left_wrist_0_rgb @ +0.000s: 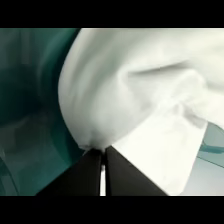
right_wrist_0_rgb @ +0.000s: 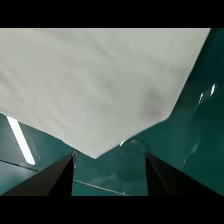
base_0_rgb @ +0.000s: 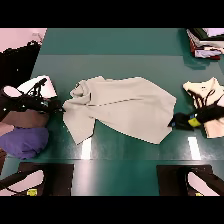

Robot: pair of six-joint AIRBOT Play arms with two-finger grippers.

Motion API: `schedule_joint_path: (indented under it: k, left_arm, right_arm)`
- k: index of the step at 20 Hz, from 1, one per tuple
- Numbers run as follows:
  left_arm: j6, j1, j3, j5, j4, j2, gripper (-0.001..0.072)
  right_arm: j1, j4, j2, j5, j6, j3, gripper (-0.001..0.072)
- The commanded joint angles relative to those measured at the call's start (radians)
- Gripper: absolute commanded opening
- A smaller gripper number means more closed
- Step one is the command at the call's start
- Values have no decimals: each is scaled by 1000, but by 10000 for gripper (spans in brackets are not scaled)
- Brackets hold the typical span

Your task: Fold the shirts.

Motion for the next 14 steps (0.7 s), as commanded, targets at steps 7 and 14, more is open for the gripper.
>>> schedule_joint_path:
  k: [7, 14]
  left_arm:
    - [0, 0, 15, 1, -37, 0, 24]
    - [-16, 0, 15, 2, -43, 5, 23]
  right_arm:
    - [-24, 226, -71, -106, -13, -255, 431]
    - [-24, 226, -45, -129, -97, -253, 18]
